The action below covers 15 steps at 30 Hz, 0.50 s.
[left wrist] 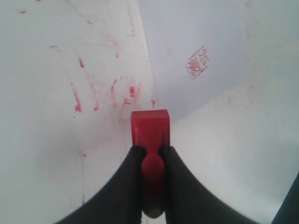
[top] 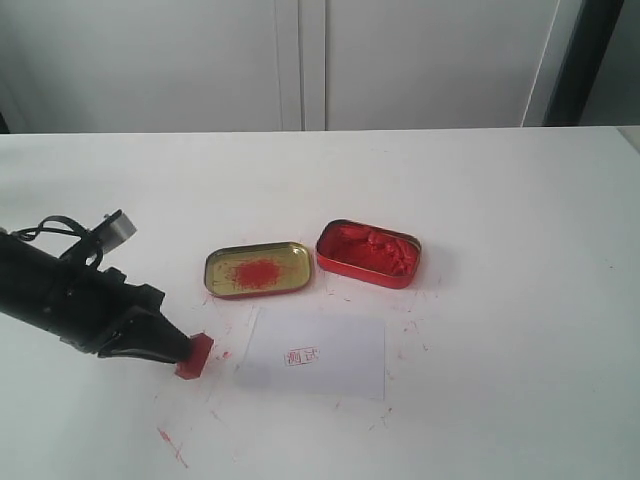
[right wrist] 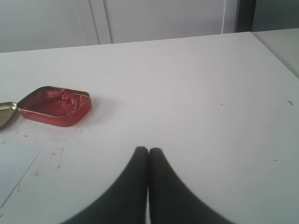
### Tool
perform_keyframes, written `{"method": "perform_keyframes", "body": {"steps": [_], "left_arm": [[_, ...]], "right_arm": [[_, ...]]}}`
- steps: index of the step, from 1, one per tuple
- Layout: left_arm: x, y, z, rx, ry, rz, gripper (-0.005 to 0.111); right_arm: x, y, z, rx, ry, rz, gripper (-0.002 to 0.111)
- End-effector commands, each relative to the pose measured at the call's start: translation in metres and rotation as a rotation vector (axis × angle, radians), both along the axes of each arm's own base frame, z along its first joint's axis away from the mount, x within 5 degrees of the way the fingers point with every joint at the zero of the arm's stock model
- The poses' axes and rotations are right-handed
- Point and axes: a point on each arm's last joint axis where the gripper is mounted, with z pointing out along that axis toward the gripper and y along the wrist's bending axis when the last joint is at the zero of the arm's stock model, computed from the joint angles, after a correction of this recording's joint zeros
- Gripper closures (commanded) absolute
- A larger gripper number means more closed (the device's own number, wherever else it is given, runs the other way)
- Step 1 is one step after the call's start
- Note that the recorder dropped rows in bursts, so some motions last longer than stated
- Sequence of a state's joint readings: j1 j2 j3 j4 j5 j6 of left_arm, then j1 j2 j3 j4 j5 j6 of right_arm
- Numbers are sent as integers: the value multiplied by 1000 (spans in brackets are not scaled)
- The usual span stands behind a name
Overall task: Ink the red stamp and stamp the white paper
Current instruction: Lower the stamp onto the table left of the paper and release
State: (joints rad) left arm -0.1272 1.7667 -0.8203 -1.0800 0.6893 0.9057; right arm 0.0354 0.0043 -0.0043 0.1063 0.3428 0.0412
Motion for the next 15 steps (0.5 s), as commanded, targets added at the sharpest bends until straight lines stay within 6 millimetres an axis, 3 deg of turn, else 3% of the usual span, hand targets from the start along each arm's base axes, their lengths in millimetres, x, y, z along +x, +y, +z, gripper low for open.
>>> {"method": "perform_keyframes", "body": {"steps": [1,8,12,15], "left_arm": [[-2,2,-1,3,-7,35,107],[-1,3,-2,12,4,60,106],[-1,3,-2,17,2,55,88],[-1,4,-2,21,-1,59,67]], "right_arm": [[0,0,0,-1,-9,2,108],[0,0,0,-1,-9,2,108],[0,0,0,-1,-9,2,108],[0,0,0,-1,-9,2,108]]}}
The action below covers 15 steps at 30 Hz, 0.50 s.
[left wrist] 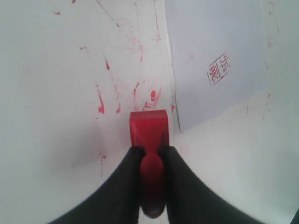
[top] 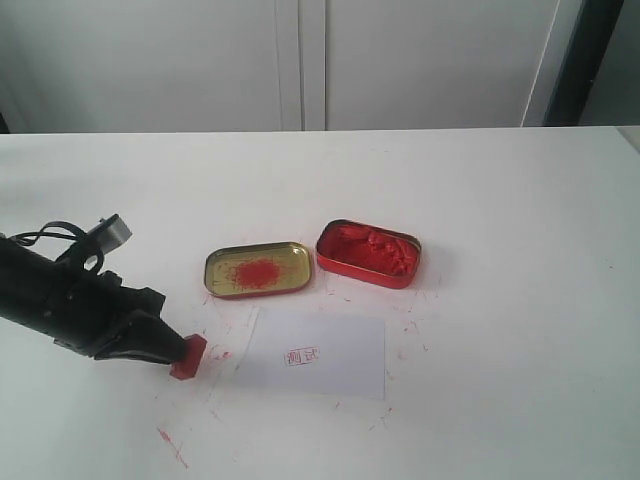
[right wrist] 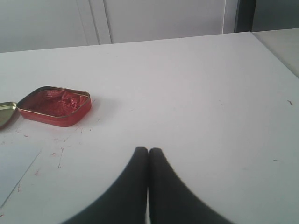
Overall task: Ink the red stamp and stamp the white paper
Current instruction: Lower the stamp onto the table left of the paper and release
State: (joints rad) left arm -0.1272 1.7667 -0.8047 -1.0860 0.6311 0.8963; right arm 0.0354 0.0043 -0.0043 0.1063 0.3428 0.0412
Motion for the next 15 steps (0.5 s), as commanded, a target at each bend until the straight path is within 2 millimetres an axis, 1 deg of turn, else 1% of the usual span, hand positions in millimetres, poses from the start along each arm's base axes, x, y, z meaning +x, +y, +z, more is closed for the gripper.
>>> {"method": "perform_keyframes", "body": {"steps": [1,2,3,7,15], "left_arm": [[-1,1,2,-13,4,15,63],[-1,1,2,-4,-1,18,58],[-1,2,1,10,-7,13,57],[1,4,0,48,-29,-2,57],[16,8,12,136,-76,-60,57]], "right_arm": [[0,0,0,-1,-9,2,108],[0,0,0,-1,-9,2,108],[0,0,0,-1,-9,2,108],[0,0,0,20,-7,-3,108],[0,0,0,20,-7,-3,108]]}}
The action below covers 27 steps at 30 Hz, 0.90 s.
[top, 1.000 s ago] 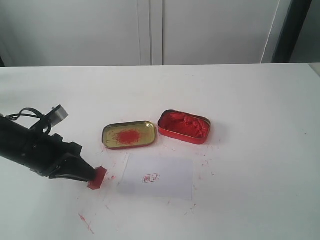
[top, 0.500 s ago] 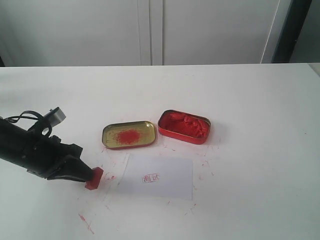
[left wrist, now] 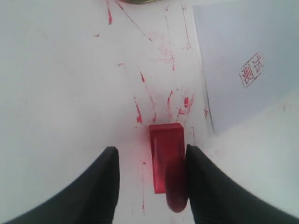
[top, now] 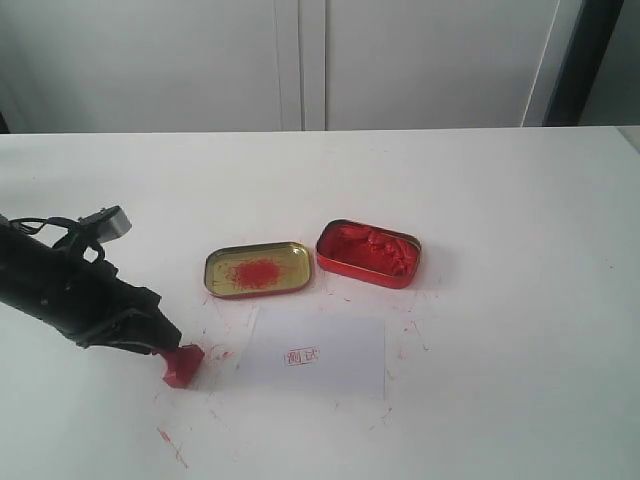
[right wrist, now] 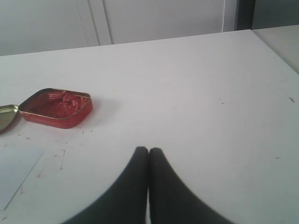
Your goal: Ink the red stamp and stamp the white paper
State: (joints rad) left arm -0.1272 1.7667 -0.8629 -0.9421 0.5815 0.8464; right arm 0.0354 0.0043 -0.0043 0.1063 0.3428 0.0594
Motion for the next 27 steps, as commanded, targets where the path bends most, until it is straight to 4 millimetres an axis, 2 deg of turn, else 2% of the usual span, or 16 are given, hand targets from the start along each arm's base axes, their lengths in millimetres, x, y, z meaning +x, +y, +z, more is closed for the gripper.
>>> {"method": "perform_keyframes", "body": {"steps": [1,12,15,19,27], "left_arm": [[5,3,8,37,-17,-20,57],[26,2,29,49,-102,-44,58],[28,1,33,44,-85,-29,72],[31,3,38,82,-57,-34,106],[33,16,53,242,6,26,107]], "right_arm": [[0,0,0,2,-8,1,108],[0,0,0,2,-8,1,108],[0,0,0,2,-8,1,108],[0,0,0,2,-8,1,108],[0,0,0,2,-8,1,108]]}}
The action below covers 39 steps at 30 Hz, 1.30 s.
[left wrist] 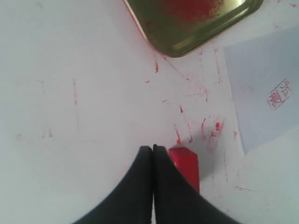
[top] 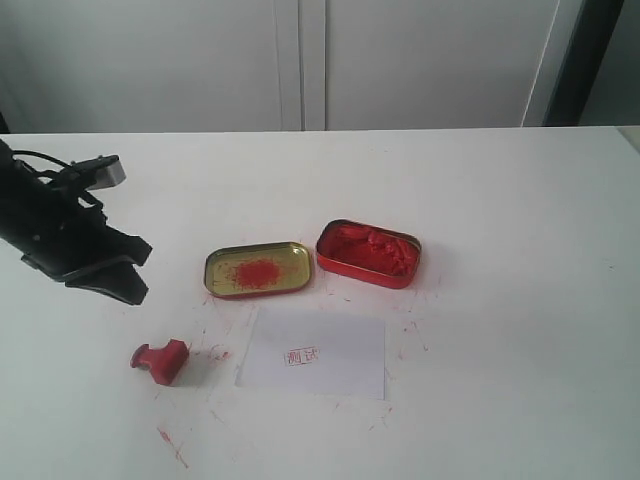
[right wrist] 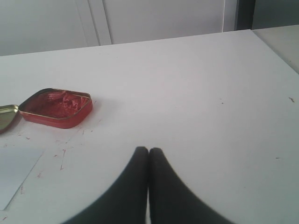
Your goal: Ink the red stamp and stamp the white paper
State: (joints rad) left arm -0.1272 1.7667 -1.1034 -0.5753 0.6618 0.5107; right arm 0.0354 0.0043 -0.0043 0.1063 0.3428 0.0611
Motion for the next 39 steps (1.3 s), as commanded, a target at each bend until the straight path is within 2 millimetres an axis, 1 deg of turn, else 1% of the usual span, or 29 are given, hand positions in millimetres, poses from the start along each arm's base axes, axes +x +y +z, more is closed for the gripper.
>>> {"method": "perform_keyframes", "body": {"steps": [1,7,10,15,19,22,26,35,39], "left_arm": [[-7,11,17,102,30,63,107],[-26,36,49,327,13,192,107],[-36,44,63,400,0,219,107],[-50,47,81,409,-26,217,107],[-68,48,96,398,-21,219,107],[-91,51,101,395,-33,221,107],[-130,56,108,384,-78,229,107],[-209,61,129,274,-287,272,107],[-237,64,135,262,-326,271,107]], "right_arm": [[0,0,0,1,-9,2,108],[0,0,0,1,-9,2,108],[0,0,0,1,-9,2,108],[0,0,0,1,-9,2,108],[0,0,0,1,-9,2,108],[0,0,0,1,-9,2,108],[0,0,0,1,-9,2,108],[0,0,0,1,-9,2,108],[0,0,0,1,-9,2,108]]}}
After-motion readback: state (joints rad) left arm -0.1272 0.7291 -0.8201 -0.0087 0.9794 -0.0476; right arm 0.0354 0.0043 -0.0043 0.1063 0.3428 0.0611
